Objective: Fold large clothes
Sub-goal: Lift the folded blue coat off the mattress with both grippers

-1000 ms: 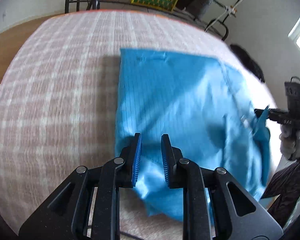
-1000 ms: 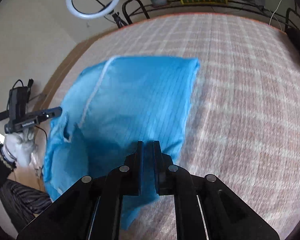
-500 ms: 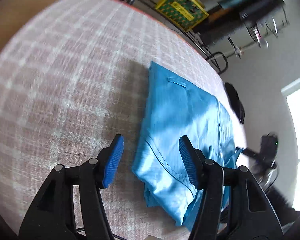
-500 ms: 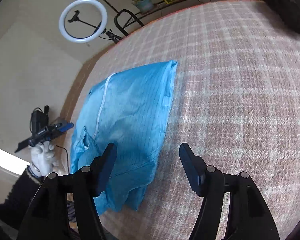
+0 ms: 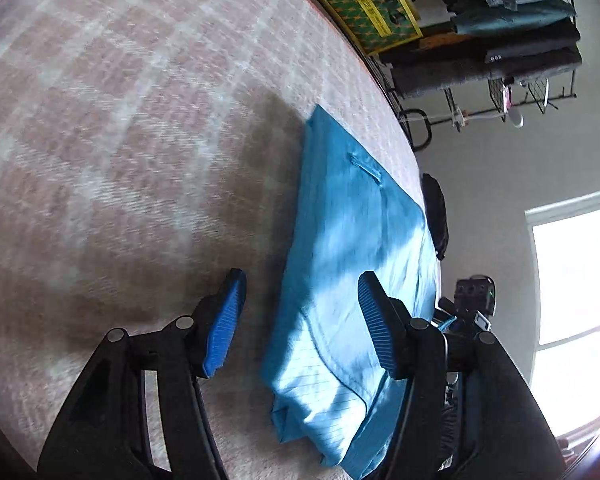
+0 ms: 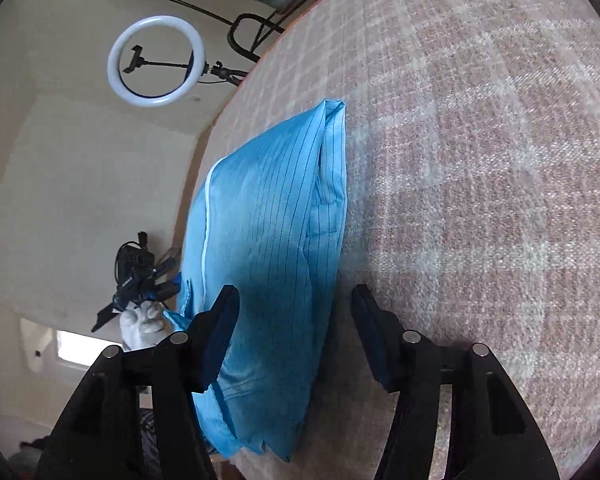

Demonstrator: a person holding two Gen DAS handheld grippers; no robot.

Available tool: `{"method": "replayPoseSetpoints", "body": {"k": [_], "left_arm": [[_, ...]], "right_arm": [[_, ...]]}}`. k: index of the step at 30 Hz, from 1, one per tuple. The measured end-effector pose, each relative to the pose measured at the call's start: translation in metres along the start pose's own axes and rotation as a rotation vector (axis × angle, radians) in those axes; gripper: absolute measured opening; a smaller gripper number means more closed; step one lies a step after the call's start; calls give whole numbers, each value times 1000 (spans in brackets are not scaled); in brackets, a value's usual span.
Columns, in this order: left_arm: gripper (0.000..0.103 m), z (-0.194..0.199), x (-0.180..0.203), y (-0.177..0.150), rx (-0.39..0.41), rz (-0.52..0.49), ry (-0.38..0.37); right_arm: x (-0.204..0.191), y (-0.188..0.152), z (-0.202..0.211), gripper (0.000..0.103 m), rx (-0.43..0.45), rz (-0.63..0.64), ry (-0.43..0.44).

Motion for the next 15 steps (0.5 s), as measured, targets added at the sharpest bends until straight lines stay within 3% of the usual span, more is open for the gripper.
{"method": "replayPoseSetpoints", "body": {"k": [2,10,13,15], "left_arm": [[59,-8,8,3,-12,-24,-4],[58,-36,35,26,-49,-56,-44],[50,-43,41,29,-52,-59,-30],[37,-46,41,28,-56,-63,5]], "right_arm": [[-2,2,-10,41,-12,6,23],[-17,14,-33,40,-25,37,53],[-18,14,-36,38,-31,40,44],[-18,13,-36,36,-30,26,50]]}}
Point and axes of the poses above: each gripper's, at about its wrist camera, not at the fingertips, and z roughly against the way its jaws point, x to its right, y to its top, the point moved 10 cm from there along -z, roughly the way its jaws point, and after that the axes turned 13 degrees about -x, right-handed, at the moved point
